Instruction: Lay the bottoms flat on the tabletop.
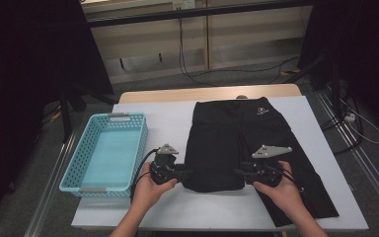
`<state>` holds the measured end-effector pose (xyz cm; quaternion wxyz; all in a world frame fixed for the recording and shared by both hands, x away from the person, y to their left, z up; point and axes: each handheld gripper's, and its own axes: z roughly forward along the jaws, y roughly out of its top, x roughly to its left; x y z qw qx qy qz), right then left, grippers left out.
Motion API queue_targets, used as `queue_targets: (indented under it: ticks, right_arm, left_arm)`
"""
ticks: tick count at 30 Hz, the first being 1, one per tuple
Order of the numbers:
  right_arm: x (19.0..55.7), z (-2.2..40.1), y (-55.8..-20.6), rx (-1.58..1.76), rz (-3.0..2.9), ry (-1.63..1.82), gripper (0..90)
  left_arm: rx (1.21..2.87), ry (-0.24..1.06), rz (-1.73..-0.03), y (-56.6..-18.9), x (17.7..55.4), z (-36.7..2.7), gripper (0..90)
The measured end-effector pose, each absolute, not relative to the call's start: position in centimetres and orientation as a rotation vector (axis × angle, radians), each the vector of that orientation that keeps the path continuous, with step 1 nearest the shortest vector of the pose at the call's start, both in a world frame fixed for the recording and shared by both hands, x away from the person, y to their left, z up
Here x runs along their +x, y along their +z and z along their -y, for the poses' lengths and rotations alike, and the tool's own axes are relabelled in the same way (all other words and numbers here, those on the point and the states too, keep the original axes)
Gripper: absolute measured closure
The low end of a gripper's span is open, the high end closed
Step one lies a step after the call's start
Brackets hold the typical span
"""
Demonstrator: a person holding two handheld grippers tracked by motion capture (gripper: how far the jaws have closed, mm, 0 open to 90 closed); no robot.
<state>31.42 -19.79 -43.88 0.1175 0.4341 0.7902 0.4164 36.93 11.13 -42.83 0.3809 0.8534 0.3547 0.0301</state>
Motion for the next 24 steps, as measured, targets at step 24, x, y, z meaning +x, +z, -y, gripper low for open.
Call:
queue_targets:
  ticks: [24]
  right_arm:
    - [30.0, 17.5, -46.0, 1.177, -2.446, 1.166, 72.6]
  left_arm:
    - [2.221, 0.024, -0.879, -45.0, 37.9, -9.6, 77.2]
